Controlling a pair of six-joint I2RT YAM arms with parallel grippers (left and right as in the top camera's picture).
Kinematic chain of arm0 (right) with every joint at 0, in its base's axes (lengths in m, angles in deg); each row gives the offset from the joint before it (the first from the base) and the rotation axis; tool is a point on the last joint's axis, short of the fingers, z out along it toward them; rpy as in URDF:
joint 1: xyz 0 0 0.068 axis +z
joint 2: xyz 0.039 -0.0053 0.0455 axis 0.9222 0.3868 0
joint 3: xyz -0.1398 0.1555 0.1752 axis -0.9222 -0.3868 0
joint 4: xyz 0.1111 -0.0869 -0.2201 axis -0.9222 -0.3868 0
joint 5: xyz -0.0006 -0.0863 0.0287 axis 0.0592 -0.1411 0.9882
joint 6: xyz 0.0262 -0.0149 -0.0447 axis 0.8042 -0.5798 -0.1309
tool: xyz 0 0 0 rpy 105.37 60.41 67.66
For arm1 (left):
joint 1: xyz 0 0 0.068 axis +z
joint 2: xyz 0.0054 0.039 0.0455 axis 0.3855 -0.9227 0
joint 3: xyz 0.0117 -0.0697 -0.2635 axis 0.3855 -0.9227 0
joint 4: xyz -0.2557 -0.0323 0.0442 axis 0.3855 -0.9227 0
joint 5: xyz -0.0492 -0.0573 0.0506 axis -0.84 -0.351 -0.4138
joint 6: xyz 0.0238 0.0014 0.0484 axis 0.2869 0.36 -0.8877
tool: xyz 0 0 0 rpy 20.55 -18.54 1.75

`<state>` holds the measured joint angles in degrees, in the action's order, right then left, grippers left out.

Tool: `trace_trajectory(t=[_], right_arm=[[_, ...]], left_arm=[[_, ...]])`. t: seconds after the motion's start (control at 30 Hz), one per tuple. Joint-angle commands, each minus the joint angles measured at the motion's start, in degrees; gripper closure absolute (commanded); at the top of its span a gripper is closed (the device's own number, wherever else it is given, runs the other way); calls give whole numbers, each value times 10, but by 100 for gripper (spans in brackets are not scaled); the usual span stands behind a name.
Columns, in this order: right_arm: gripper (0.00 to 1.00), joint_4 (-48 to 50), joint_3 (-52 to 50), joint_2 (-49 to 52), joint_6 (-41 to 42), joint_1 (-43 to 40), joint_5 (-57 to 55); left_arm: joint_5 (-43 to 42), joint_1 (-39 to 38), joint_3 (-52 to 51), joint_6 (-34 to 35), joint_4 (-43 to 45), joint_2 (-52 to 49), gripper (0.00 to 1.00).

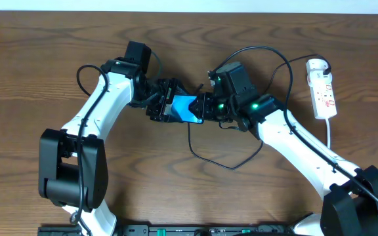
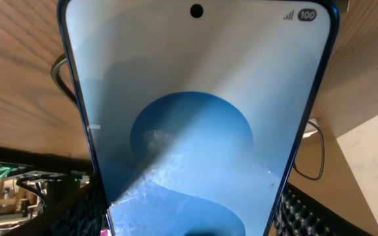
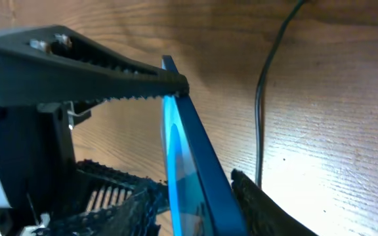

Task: Plug charger to phone and switch on socket

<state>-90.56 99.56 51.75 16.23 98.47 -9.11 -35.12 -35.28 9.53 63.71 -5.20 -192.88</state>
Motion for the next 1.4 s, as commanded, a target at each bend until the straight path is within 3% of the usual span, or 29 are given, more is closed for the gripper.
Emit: trace_trajectory(t=[0.0,0.63,0.9,1.27,1.37], right_arm=[[68,7,11,3,3,4,1],[78,15,11,4,3,18,1],[99,15,11,4,3,18,-2],[99,24,11,2,3,8,-6],[99,23,11,1,3,-9,-5]], left_arm=[[-20,0,4,3,-1,20,46],[-33,0,4,6,-1,20,46],[-33,0,4,6,-1,20,46],[-32,0,4,5,-1,20,46],[-25,0,4,-25,-1,20,45]])
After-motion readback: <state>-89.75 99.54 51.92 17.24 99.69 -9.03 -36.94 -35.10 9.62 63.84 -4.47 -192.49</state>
